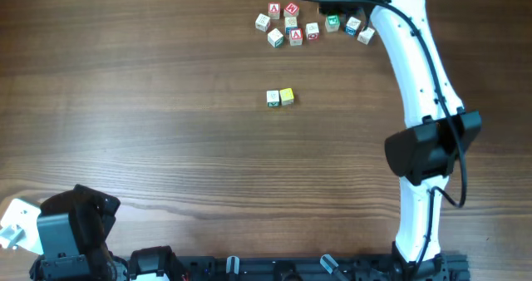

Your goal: Form a horizontal line

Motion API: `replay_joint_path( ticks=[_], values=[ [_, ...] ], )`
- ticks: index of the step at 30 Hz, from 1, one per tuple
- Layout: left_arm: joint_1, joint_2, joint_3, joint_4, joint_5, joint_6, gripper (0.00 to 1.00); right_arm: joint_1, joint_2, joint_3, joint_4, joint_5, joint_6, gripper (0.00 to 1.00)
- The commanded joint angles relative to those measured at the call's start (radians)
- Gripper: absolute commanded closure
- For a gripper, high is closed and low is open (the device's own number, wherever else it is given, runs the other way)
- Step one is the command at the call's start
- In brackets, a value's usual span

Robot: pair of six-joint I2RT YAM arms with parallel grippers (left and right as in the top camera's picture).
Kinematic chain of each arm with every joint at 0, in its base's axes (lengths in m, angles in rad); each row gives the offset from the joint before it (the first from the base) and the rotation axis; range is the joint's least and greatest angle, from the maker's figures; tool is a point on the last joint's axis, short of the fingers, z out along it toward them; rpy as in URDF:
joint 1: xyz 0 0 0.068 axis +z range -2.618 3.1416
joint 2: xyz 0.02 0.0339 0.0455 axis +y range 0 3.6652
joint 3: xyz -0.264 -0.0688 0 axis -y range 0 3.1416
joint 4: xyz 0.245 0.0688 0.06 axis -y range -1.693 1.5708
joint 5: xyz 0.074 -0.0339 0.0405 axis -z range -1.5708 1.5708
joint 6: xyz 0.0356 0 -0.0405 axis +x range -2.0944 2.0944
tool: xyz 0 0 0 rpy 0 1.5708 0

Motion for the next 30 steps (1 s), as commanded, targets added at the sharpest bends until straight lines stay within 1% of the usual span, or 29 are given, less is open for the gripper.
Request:
replay_joint_path(
  ticks=[1,4,7,10,13,16,25,30],
  values=[
    [0.008,-0.007,-0.003,0.0,-0.006,-0.013,0.0,-0.004,0.021,-0.058,-0.085,-0.053,0.031,0.86],
    [0.008,-0.007,-0.003,0.0,-0.006,-0.013,0.0,-0.004,0.021,-0.163,-0.098,-0.053,0.03,0.87],
    [0.008,-0.007,-0.003,0.0,-0.006,-0.013,0.0,-0.002,0.021,-0.293,-0.067,-0.053,0.031,0.87],
    [0.008,-0.007,-0.003,0.0,-0.006,-0.013,0.0,-0.002,0.021,-0.446,0.01,-0.053,0.065,0.87],
    [0.008,-0.007,-0.003,0.0,-0.006,-0.013,0.0,-0.002,0.021,-0.55,0.09,-0.053,0.088,0.88],
    [0.008,-0.007,-0.003,0.0,-0.006,-0.013,0.0,-0.002,0.021,-0.587,0.135,-0.053,0.089,0.88],
    [0.008,-0.007,-0.003,0.0,-0.006,-0.013,0.0,-0.002,0.021,-0.587,0.17,-0.055,0.091,0.88],
    [0.008,-0.007,-0.003,0.0,-0.006,-0.013,0.0,0.012,0.021,-0.587,0.175,-0.135,0.037,0.88]
  ],
)
